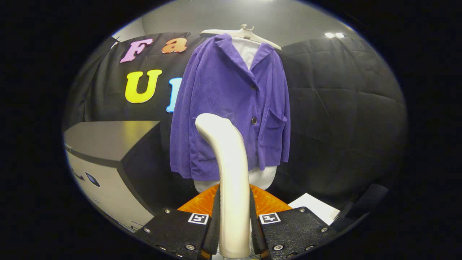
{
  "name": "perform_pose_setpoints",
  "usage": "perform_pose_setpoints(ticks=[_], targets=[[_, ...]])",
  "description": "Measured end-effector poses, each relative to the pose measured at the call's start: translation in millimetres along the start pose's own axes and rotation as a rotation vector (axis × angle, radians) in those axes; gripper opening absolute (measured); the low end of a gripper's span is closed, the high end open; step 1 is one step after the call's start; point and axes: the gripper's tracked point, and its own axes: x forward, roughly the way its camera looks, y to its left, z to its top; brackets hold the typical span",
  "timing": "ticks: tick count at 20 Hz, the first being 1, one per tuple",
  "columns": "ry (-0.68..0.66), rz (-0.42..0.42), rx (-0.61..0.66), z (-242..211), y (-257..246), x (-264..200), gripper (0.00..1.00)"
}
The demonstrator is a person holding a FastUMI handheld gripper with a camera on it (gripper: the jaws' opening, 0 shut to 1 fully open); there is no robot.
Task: Iron the clothes twice with a garment steamer, once on the left side and once on the right side.
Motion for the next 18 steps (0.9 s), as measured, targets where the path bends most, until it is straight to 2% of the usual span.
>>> perform_pose_setpoints(ticks=[12, 18], targets=[[-0.271, -0.109, 0.077, 159, -44, -18, 0.36], [-0.368, -0.185, 0.089, 230, -74, -2, 0.36]])
